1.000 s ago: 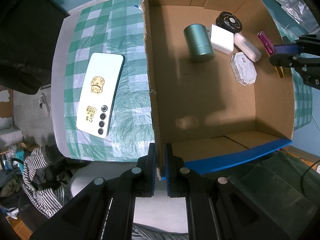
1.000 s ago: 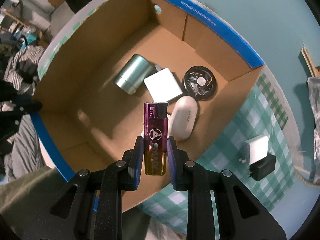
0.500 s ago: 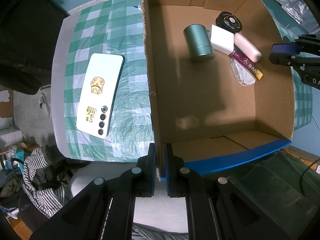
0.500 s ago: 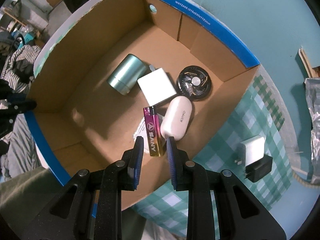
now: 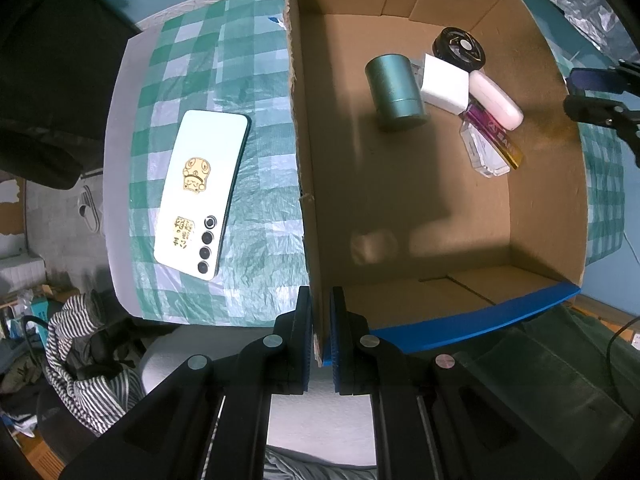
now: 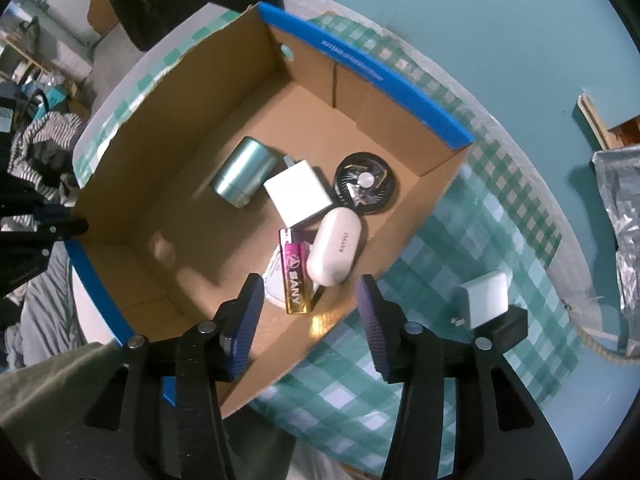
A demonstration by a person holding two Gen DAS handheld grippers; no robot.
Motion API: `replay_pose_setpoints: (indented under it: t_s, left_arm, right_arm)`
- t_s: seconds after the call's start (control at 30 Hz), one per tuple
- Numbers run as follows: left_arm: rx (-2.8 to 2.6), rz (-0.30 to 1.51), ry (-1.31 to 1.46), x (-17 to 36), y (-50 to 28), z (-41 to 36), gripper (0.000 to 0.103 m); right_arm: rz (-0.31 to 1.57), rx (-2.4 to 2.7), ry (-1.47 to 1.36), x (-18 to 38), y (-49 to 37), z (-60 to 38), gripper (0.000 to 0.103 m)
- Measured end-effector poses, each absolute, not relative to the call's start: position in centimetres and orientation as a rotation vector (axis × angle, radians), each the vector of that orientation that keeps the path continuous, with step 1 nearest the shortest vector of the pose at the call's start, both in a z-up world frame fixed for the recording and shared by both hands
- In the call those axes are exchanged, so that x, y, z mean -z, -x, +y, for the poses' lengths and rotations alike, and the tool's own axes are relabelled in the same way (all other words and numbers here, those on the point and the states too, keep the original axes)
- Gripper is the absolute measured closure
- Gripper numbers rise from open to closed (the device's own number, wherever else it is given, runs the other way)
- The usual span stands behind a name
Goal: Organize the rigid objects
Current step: 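Lower the lighter beside the KINYO device and open the right gripper, then move the right gripper to the black charger and grasp it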
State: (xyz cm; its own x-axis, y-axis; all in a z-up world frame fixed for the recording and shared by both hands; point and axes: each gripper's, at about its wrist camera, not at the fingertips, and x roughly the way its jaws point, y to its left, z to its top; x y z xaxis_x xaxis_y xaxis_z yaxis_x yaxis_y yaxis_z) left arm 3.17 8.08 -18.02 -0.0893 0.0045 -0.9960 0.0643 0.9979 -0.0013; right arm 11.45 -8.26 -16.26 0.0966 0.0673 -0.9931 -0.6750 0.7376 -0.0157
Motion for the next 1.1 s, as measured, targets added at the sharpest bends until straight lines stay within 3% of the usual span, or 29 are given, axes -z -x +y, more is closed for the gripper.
replay_pose_setpoints:
  t_s: [0.63, 1.1]
  left_arm:
    - [0.044, 1.662, -0.045, 17.8, -3.7, 8.2, 0.095]
    - [0.017, 1.66, -0.023, 17.6, -4.1, 8.2, 0.095]
  right_arm:
    - [1.415, -0.417, 0.442, 16.1, -14.9, -16.1, 0.049]
    - [1.516, -0.104, 0.098, 19.7, -21.2, -27.9, 0.045]
